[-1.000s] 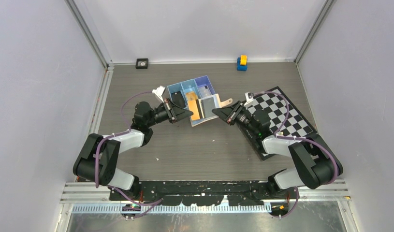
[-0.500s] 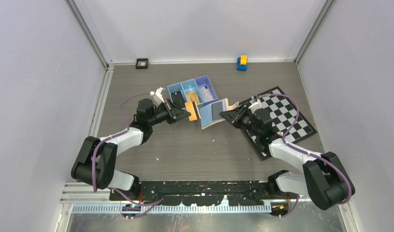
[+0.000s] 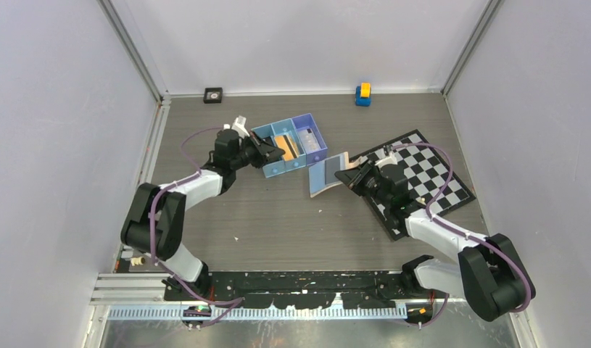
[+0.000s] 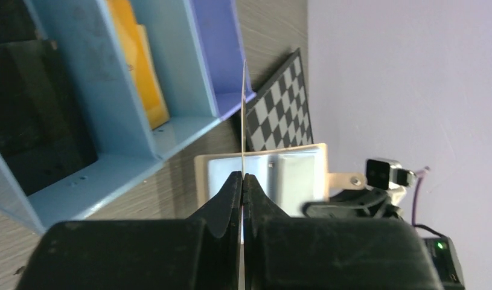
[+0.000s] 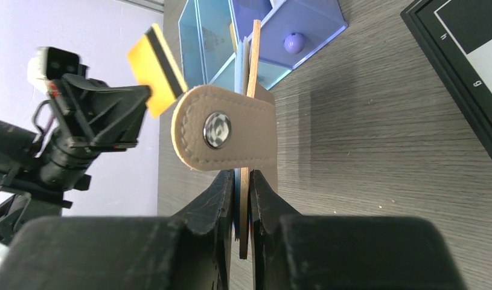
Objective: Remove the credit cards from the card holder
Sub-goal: Remove the credit card from the card holder, then place the credit card in the storage box.
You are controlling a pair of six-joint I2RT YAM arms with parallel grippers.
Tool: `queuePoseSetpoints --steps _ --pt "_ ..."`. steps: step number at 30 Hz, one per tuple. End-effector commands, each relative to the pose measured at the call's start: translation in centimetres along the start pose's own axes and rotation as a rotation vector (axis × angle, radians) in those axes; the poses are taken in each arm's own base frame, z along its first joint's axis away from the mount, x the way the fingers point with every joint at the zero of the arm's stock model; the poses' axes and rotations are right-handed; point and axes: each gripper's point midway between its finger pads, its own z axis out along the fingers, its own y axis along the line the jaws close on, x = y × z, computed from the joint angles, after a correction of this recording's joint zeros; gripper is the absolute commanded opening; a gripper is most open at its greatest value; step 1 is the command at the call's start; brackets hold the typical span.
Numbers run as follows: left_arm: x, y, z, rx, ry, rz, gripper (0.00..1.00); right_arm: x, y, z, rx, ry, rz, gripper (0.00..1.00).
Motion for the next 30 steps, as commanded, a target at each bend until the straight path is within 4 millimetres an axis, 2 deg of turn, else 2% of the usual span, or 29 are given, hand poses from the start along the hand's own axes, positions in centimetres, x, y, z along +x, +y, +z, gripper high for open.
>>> queuePoseSetpoints --steps 1,5,13,20,25,28,30 --pt "-1.3 0.7 1.6 -0.031 -0.036 -0.059 0.0 -2.6 2.5 -0.5 -0.067 -0.1 -0.036 0.0" --pt "-2.8 1.0 2.9 -0.083 -0.05 -0.025 0.0 -2.5 2.5 -0.5 -0.069 -0.101 -0.033 0.0" --pt "-4.2 2.2 5.8 -0.11 -0.046 0.003 0.0 -2.4 2.8 -0.4 -0.083 -0.092 -0.022 0.0" --pt "-4.2 4.2 7.3 -0.155 -0.036 -0.017 0.0 -2.5 2.8 -0.4 -0.083 -0.095 -0.022 0.01" --pt "-4.3 4.6 8.3 -0.164 -0.009 -0.012 0.0 -2.5 2.8 -0.4 -0.083 -0.096 -0.023 0.0" --pt "-4.0 4.1 8.9 -0.131 0.029 -0.008 0.07 -2.5 2.8 -0.4 -0.082 -0.096 -0.022 0.01" --pt "-4.1 3.7 8.7 -0.135 0.044 -0.006 0.19 -2.5 2.8 -0.4 -0.078 -0.098 -0.023 0.0"
